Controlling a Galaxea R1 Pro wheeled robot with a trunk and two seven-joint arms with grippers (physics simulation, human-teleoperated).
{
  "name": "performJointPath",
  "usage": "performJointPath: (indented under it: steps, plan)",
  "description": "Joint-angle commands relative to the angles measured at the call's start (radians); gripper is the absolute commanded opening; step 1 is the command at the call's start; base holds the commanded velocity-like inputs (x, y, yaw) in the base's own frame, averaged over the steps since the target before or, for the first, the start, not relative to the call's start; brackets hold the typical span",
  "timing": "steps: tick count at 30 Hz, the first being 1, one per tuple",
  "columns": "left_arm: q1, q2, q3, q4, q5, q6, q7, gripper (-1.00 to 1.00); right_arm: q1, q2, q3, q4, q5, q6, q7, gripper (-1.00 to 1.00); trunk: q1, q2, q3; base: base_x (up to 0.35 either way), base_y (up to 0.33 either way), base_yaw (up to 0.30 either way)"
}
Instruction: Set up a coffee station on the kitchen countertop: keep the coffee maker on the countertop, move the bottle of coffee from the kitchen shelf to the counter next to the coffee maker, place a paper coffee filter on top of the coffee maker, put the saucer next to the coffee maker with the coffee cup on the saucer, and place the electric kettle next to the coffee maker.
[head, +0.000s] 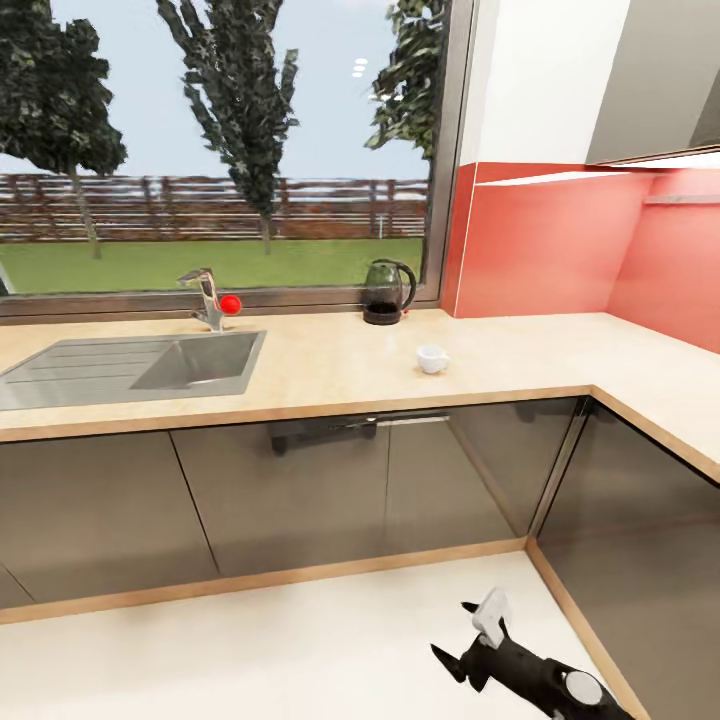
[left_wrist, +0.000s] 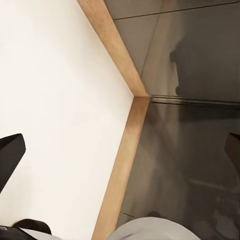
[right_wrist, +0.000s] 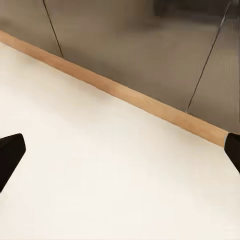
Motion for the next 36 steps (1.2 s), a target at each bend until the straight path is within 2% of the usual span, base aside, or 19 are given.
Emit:
performJointPath:
  steps: [1, 3, 4, 7, 9, 10, 11, 12, 13, 14, 17, 20, 21, 25, 27, 30, 32, 33, 36]
  plan:
    - [-0.001, 0.001, 0.009, 0.000, -0.006, 0.003, -0.003, 1.00, -0.001, -0.002, -0.037, -0.120, -0.008, 0.065, 0.014, 1.00, 0.000, 0.000, -0.001, 0.000, 0.000, 0.000]
    - [-0.001, 0.002, 0.009, 0.000, -0.006, 0.003, -0.003, 1.00, -0.001, -0.002, -0.088, -0.223, -0.008, 0.140, 0.023, 1.00, 0.000, 0.000, -0.001, 0.000, 0.000, 0.000]
    - [-0.001, 0.002, 0.010, 0.000, -0.006, 0.003, -0.003, 1.00, -0.005, -0.001, -0.128, -0.314, -0.014, 0.212, 0.027, 1.00, 0.000, 0.000, -0.001, 0.000, 0.000, 0.000]
    - [-0.001, 0.004, 0.011, 0.000, -0.006, 0.003, -0.003, 1.00, -0.039, 0.001, -0.201, -0.476, -0.053, 0.346, 0.029, 1.00, 0.000, 0.000, -0.001, 0.000, 0.000, 0.000]
    - [-0.001, 0.004, 0.011, 0.000, -0.006, 0.003, -0.003, 1.00, -0.142, 0.001, -0.269, -0.549, -0.097, 0.480, 0.029, 1.00, 0.000, 0.000, -0.001, 0.000, 0.000, 0.000]
    - [-0.001, 0.005, 0.011, 0.000, -0.006, 0.003, -0.003, 1.00, -0.239, 0.002, -0.323, -0.572, -0.118, 0.590, 0.027, 1.00, 0.000, 0.000, -0.001, 0.000, 0.000, 0.000]
    - [-0.001, 0.005, 0.011, 0.000, -0.006, 0.003, -0.003, 1.00, -0.272, 0.002, -0.340, -0.577, -0.122, 0.624, 0.027, 1.00, 0.000, 0.000, -0.001, 0.000, 0.000, 0.000]
    - [-0.001, 0.005, 0.011, 0.000, -0.006, 0.003, -0.003, 1.00, -0.341, 0.002, -0.367, -0.584, -0.128, 0.683, 0.025, 1.00, 0.000, 0.000, -0.001, 0.000, 0.000, 0.000]
    - [-0.001, 0.006, 0.011, 0.000, -0.006, 0.003, -0.003, 1.00, -0.375, 0.002, -0.376, -0.586, -0.130, 0.708, 0.022, 1.00, 0.000, 0.000, -0.001, 0.000, 0.000, 0.000]
    - [-0.001, 0.009, 0.011, 0.000, -0.006, 0.003, -0.003, 1.00, -0.445, 0.003, -0.390, -0.586, -0.133, 0.753, 0.007, 1.00, 0.000, 0.000, -0.001, 0.000, 0.000, 0.000]
    - [-0.001, 0.015, 0.011, 0.000, -0.006, 0.002, -0.003, 1.00, -0.607, 0.014, -0.406, -0.546, -0.139, 0.837, -0.087, 1.00, 0.000, 0.000, -0.001, 0.000, 0.000, 0.000]
    - [-0.001, 0.016, 0.011, 0.000, -0.006, 0.002, -0.003, 1.00, -0.692, 0.048, -0.410, -0.488, -0.139, 0.862, -0.162, 1.00, 0.000, 0.000, -0.001, 0.000, 0.000, 0.000]
    - [-0.001, 0.016, 0.011, 0.000, -0.006, 0.002, -0.003, 1.00, -0.742, 0.082, -0.411, -0.426, -0.139, 0.869, -0.216, 1.00, 0.000, 0.000, -0.001, 0.000, 0.000, 0.000]
    - [-0.001, 0.019, 0.011, 0.000, -0.006, 0.003, -0.003, 1.00, -0.883, 0.183, -0.410, -0.177, -0.125, 0.840, -0.341, 1.00, 0.000, 0.000, -0.001, 0.000, 0.000, 0.000]
    - [-0.001, 0.021, 0.012, 0.000, -0.006, 0.003, -0.003, 1.00, -0.936, 0.207, -0.410, -0.078, -0.111, 0.806, -0.364, 1.00, 0.000, 0.000, -0.001, 0.000, 0.000, 0.000]
    - [-0.001, 0.031, 0.012, 0.000, -0.006, 0.003, -0.003, 1.00, -1.064, 0.261, -0.408, 0.189, -0.043, 0.700, -0.390, 1.00, 0.000, 0.000, -0.001, 0.008, -0.002, 0.000]
    - [-0.001, 0.034, 0.013, 0.000, -0.006, 0.003, -0.003, 1.00, -1.105, 0.283, -0.407, 0.290, -0.002, 0.645, -0.395, 1.00, 0.000, 0.000, -0.001, 0.068, -0.036, 0.000]
    - [-0.001, 0.036, 0.013, 0.000, -0.006, 0.003, -0.003, 1.00, -1.141, 0.301, -0.407, 0.376, 0.047, 0.590, -0.400, 1.00, 0.000, 0.000, -0.001, 0.145, -0.096, 0.000]
    - [-0.001, 0.038, 0.014, 0.001, -0.006, 0.003, -0.003, 1.00, -1.187, 0.326, -0.408, 0.481, 0.133, 0.521, -0.421, 1.00, 0.000, 0.000, -0.001, 0.172, -0.122, 0.000]
